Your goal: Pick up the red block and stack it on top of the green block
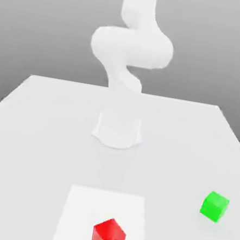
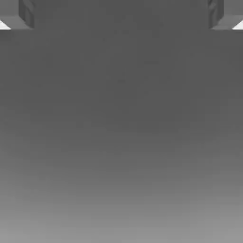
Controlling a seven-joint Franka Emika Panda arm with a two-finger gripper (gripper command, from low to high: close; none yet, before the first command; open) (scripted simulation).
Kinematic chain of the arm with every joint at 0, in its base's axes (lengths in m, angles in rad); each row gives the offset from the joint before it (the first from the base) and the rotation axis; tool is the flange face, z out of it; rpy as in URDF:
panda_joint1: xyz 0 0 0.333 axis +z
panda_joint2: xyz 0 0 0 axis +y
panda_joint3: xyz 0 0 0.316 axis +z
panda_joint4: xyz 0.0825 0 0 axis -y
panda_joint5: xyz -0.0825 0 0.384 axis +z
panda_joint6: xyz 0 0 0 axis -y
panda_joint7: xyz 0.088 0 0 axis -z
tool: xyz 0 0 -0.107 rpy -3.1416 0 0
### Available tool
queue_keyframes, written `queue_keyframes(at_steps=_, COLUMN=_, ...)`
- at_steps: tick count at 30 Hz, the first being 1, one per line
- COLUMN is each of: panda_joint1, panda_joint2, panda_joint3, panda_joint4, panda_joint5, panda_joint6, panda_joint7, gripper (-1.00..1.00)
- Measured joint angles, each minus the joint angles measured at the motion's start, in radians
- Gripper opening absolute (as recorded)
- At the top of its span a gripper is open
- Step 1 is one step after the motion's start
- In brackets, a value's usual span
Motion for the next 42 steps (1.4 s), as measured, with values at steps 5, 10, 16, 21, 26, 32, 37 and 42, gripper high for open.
queue_keyframes(at_steps=5, panda_joint1=0.067, panda_joint2=0.188, panda_joint3=-0.057, panda_joint4=-0.034, panda_joint5=0.037, panda_joint6=0.07, panda_joint7=-0.144, gripper=0.0)
queue_keyframes(at_steps=10, panda_joint1=0.118, panda_joint2=0.37, panda_joint3=-0.098, panda_joint4=-0.068, panda_joint5=0.076, panda_joint6=0.138, panda_joint7=-0.286, gripper=0.0)
queue_keyframes(at_steps=16, panda_joint1=0.151, panda_joint2=0.588, panda_joint3=-0.117, panda_joint4=-0.108, panda_joint5=0.112, panda_joint6=0.22, panda_joint7=-0.449, gripper=0.0)
queue_keyframes(at_steps=21, panda_joint1=0.161, panda_joint2=0.765, panda_joint3=-0.114, panda_joint4=-0.142, panda_joint5=0.104, panda_joint6=0.291, panda_joint7=-0.557, gripper=0.0)
queue_keyframes(at_steps=26, panda_joint1=0.157, panda_joint2=0.937, panda_joint3=-0.113, panda_joint4=-0.164, panda_joint5=0.069, panda_joint6=0.38, panda_joint7=-0.622, gripper=0.0)
queue_keyframes(at_steps=32, panda_joint1=0.126, panda_joint2=1.077, panda_joint3=-0.074, panda_joint4=-0.145, panda_joint5=0.103, panda_joint6=0.493, panda_joint7=-0.654, gripper=-1.0)
queue_keyframes(at_steps=37, panda_joint1=0.122, panda_joint2=1.082, panda_joint3=-0.07, panda_joint4=-0.145, panda_joint5=0.102, panda_joint6=0.496, panda_joint7=-0.654, gripper=-1.0)
queue_keyframes(at_steps=42, panda_joint1=0.142, panda_joint2=0.929, panda_joint3=-0.095, panda_joint4=-0.17, panda_joint5=0.05, panda_joint6=0.37, panda_joint7=-0.614, gripper=-1.0)
